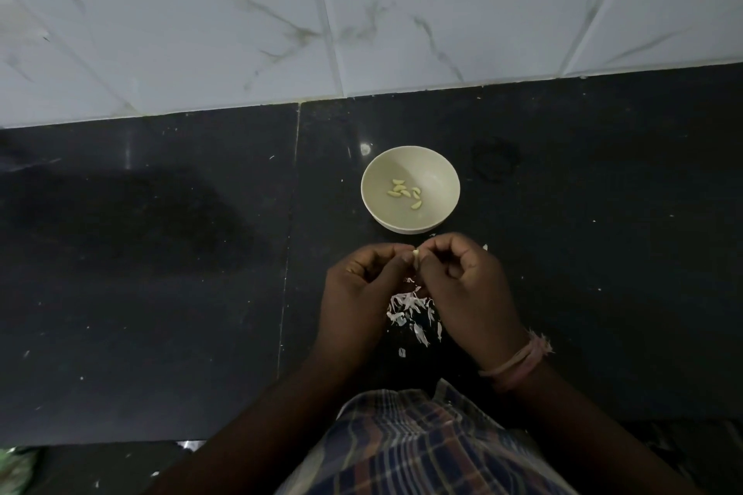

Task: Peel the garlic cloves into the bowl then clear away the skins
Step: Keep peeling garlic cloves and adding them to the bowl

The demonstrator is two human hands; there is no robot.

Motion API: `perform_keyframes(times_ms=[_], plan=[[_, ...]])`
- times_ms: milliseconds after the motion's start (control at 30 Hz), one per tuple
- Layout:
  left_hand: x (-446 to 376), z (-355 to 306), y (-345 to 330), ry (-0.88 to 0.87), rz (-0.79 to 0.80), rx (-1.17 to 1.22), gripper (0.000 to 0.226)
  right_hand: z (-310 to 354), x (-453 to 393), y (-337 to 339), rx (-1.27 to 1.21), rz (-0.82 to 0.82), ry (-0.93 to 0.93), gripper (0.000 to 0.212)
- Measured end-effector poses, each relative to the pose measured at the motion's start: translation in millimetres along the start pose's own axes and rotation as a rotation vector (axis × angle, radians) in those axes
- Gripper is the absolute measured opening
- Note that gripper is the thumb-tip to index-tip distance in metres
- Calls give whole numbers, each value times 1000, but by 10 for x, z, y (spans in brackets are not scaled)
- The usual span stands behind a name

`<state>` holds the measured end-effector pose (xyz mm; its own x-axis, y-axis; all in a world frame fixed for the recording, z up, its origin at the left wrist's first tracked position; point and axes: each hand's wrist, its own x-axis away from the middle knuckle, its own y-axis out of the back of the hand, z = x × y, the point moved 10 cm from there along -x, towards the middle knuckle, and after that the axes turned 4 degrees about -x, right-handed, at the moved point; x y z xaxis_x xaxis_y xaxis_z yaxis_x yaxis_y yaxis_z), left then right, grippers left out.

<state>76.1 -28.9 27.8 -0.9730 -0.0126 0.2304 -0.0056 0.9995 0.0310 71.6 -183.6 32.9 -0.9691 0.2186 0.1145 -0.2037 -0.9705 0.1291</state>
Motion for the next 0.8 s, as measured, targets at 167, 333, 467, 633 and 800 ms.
perform_keyframes(times_ms=[167,333,467,633,800], plan=[[-25,-67,79,-48,-25,-70,6,52,4,-39,-66,37,37,8],[10,-84,55,-71,-10,-24,6,110,41,-47,-111,63,79,13],[16,-38,44,-47,-32,62,11,172,76,-55,-143,38,123,13],[39,-35,22,-44,-30,89,16,194,108,-55,-150,15,156,10],[48,-89,39,-75,-34,126,13,248,98,-61,-86,19,192,15]])
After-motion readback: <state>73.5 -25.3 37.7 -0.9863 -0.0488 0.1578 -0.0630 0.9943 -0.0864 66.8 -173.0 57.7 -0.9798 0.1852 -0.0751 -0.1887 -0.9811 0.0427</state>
